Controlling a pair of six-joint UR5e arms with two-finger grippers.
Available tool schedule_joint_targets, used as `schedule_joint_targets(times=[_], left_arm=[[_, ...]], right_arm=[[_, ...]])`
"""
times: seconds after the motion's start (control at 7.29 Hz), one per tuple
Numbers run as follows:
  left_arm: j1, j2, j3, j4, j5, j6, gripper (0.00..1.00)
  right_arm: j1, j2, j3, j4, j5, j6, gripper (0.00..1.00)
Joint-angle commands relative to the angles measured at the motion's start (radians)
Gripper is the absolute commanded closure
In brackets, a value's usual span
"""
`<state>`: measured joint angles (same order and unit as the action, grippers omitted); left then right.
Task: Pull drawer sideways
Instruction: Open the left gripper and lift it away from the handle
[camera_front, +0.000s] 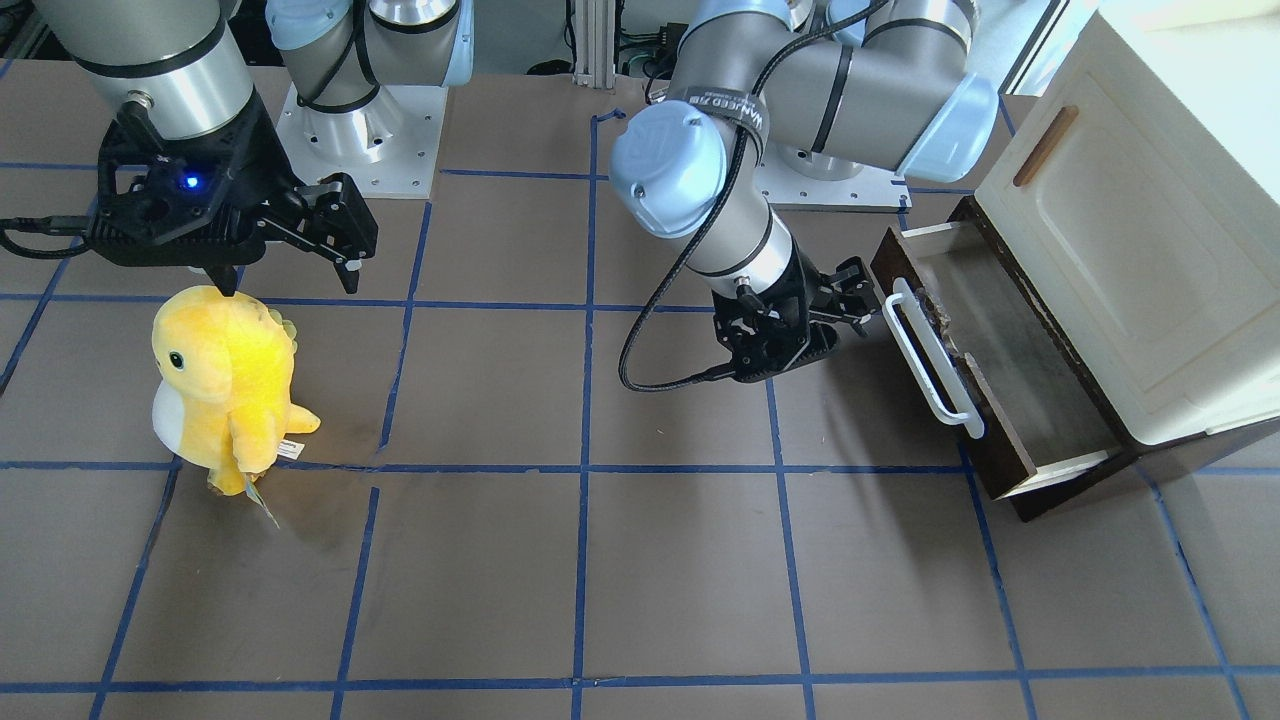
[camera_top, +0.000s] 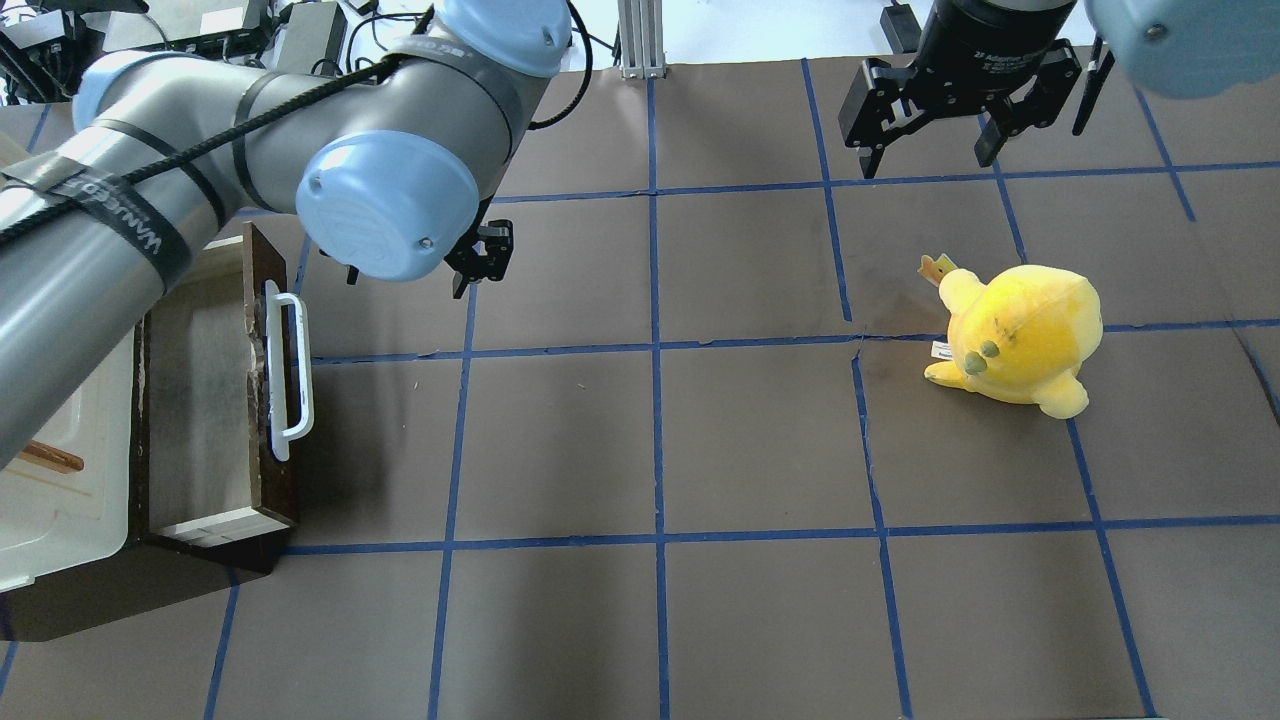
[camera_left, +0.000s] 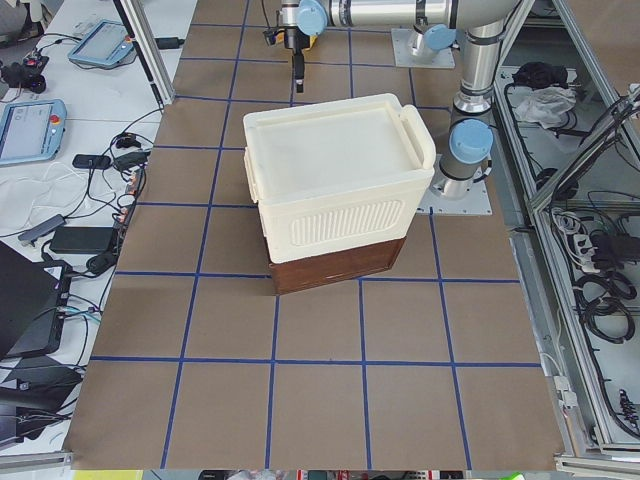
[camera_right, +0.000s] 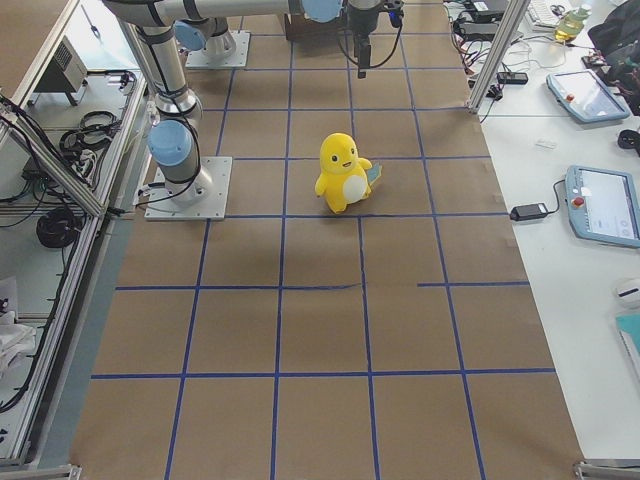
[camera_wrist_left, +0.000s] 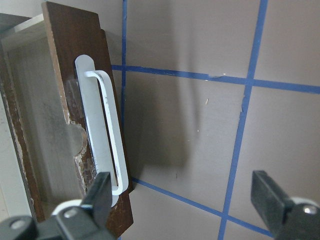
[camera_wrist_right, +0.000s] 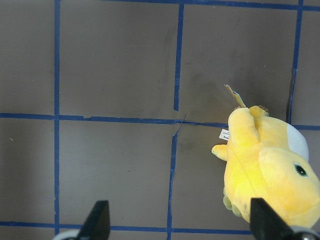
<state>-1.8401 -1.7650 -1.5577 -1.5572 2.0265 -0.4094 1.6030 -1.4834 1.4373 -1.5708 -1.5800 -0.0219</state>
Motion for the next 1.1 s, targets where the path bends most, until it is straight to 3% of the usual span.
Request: schedule_joint_targets(times=[0.0, 0.27, 0.69, 0.96], left_arm=[[0.080, 0.119, 0.007, -0.004, -0.153, 0.137, 0.00], [0.168, 0.194, -0.004, -0.006, -0.292, 0.230, 0.00], [0.258, 0.240, -0.015, 0.003, -0.431, 0.387, 0.00], [0.274, 0.249, -0.030, 0.023, -0.459, 0.449, 0.00]], right_arm=[[0.000, 0.000, 0.000, 0.000, 0.000, 0.000, 0.00], [0.000, 0.000, 0.000, 0.000, 0.000, 0.000, 0.00], [0.000, 0.000, 0.000, 0.000, 0.000, 0.000, 0.00], [0.000, 0.000, 0.000, 0.000, 0.000, 0.000, 0.00]])
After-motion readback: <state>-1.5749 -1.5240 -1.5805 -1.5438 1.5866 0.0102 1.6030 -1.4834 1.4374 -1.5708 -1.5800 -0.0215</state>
